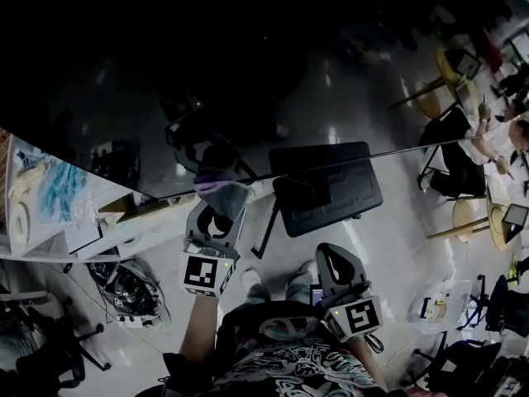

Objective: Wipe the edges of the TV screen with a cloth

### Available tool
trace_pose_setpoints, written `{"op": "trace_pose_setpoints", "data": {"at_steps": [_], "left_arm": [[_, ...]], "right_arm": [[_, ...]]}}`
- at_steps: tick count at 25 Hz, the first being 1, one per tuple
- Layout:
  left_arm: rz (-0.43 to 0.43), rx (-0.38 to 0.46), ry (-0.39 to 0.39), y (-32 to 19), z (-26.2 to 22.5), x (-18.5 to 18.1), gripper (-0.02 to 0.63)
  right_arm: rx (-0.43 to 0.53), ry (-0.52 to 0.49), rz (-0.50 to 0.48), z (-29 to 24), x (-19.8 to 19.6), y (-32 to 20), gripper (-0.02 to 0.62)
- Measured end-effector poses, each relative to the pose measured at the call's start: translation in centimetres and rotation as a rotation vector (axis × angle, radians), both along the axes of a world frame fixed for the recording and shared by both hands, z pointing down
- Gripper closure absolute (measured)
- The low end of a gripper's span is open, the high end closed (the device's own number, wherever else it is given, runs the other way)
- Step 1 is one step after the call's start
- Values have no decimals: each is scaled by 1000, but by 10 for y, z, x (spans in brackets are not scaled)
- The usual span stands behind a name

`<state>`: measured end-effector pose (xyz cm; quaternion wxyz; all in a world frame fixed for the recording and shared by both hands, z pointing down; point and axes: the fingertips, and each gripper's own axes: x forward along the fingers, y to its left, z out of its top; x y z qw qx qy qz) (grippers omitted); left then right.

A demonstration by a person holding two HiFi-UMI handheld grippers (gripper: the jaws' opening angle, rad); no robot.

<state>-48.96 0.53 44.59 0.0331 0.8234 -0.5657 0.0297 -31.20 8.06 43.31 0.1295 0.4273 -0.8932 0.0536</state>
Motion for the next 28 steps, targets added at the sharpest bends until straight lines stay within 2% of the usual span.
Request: {"op": "trace_pose_setpoints", "data": {"at_steps": [18,28], "left_arm": [[99,-7,-30,-20,0,60,408],[128,-27,-44,-30,4,86,408]], "right_arm": [[-8,-28,80,-5,42,-19,565],[-8,-28,87,-3,62,-27,565]]}}
